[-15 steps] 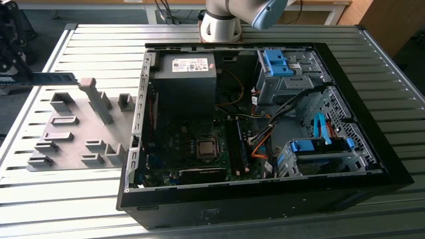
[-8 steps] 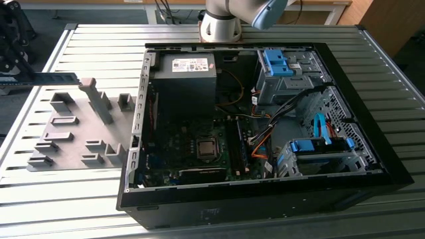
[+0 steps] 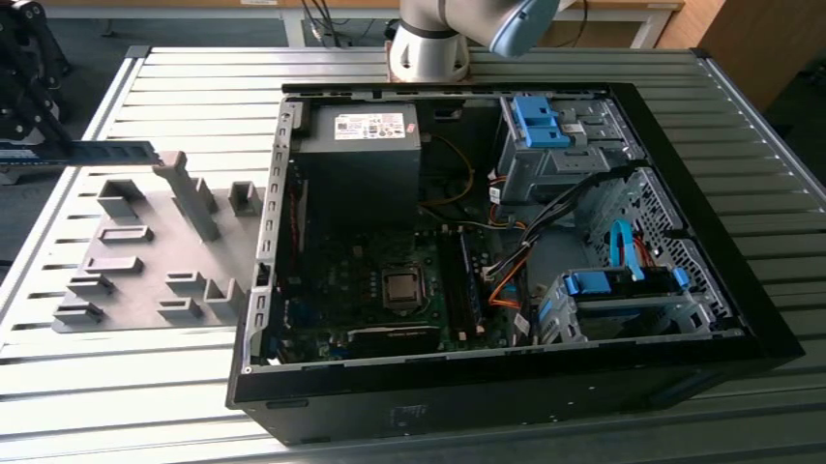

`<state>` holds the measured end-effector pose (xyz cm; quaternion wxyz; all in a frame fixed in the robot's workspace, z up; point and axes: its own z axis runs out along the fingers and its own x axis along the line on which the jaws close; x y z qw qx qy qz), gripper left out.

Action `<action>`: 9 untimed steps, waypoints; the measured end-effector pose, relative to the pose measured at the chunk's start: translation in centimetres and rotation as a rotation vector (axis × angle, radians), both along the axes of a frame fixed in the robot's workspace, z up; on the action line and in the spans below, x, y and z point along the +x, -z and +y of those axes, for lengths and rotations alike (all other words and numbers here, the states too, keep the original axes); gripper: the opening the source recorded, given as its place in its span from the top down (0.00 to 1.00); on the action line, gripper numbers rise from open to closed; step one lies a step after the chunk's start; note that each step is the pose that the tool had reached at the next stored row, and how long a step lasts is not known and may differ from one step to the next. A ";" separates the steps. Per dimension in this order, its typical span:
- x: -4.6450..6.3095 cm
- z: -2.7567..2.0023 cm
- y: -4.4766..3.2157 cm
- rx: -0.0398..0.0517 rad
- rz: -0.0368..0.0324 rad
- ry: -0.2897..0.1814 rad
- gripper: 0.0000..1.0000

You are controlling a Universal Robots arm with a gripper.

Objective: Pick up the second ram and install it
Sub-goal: 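Pick up the second ram and move it above second insertion slot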

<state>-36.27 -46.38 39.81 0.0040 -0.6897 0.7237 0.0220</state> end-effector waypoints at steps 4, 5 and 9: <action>0.2 0.00 0.00 0.0000 0.0000 0.000 0.86; 0.2 0.00 0.00 0.0000 0.0000 0.000 0.86; 0.4 0.00 0.00 0.0000 0.0000 0.000 0.86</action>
